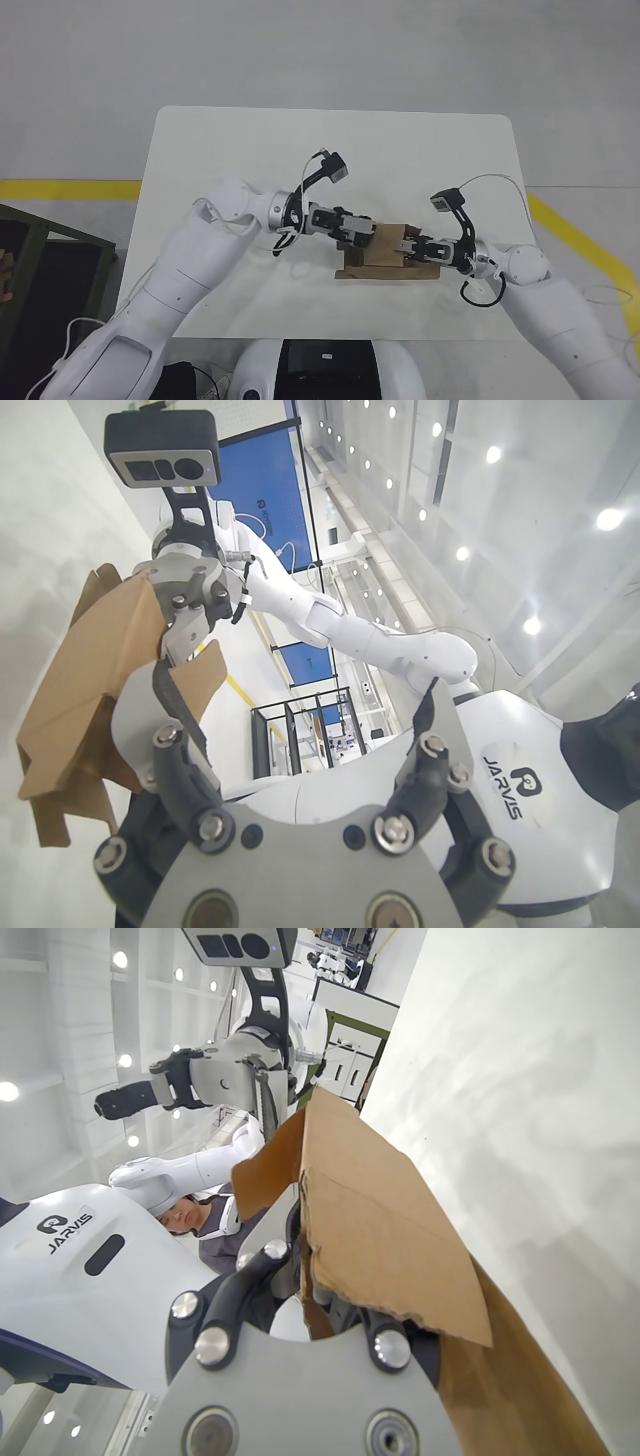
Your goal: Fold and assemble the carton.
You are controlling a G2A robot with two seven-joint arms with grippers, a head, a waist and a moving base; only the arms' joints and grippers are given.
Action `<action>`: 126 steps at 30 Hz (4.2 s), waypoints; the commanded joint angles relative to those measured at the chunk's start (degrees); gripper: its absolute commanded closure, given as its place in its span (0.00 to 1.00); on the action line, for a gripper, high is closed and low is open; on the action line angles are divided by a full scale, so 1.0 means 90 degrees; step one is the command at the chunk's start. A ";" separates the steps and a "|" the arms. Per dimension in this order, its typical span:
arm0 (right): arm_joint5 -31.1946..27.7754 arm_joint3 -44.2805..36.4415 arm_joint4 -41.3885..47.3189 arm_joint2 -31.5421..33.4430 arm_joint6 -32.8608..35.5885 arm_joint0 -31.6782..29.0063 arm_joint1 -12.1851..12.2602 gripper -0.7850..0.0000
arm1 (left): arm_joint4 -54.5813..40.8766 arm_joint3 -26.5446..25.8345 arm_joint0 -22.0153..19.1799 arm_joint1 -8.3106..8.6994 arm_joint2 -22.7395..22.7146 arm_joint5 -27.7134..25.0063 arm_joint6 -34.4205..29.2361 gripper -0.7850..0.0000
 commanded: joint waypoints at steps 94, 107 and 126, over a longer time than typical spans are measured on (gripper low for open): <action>0.0051 -0.0403 0.0490 0.0628 0.0050 -0.0517 0.0038 1.00 | 0.0703 -0.1016 0.0840 0.0260 -0.1032 -0.0023 0.0835 0.00; 0.0268 -0.0388 0.0189 0.0804 -0.0623 -0.0499 -0.0054 1.00 | 0.0695 -0.0854 0.0777 0.0202 -0.0633 0.0231 0.0629 0.00; 0.0573 -0.0465 -0.0218 0.0983 -0.1384 -0.0581 -0.0183 1.00 | 0.0727 -0.0630 0.0613 0.0095 -0.0190 0.0352 0.0527 0.00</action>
